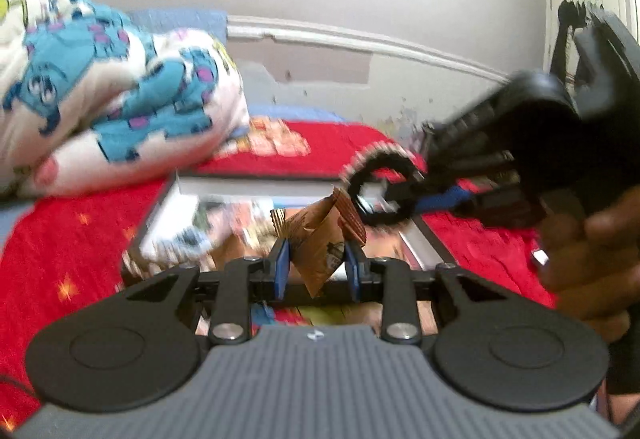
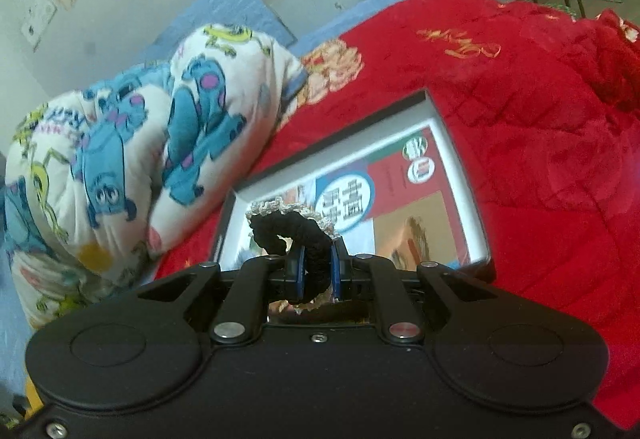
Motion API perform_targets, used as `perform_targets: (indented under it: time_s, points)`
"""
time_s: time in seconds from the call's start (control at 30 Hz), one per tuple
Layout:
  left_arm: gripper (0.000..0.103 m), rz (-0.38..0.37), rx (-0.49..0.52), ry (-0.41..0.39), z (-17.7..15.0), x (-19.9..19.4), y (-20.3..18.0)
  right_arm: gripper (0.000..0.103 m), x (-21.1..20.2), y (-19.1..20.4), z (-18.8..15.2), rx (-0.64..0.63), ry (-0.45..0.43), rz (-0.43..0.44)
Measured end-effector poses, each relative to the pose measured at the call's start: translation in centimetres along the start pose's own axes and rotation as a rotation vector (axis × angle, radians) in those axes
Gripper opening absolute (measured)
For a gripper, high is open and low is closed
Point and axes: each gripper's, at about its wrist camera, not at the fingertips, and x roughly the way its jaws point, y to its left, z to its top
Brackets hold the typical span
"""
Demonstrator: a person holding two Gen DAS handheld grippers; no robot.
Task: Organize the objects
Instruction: 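Lift the scrunchie and paper packet and carry both over the box lid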
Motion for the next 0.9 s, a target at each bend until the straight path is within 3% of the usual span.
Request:
perform_targets:
  time_s: [0.3, 0.67, 0.9]
  points:
    - [0.033, 0.021, 0.057, -0.118, 4.0, 1.6, 1.1, 0.013, -0.2, -1.1, 2.3, 0.079, -0.071, -0.006]
    - [0.033, -0.041, 0.045, -0.044, 6.9, 6.5, 1.0, 0.013, 0.8, -2.2, 5.5, 0.152, -0.13, -0.069]
    - [0.033, -0.069, 0.061, -0.018, 6.6, 8.7, 1.1, 0.013, 2.1, -2.1, 5.6, 0.127, -0.139, -0.111]
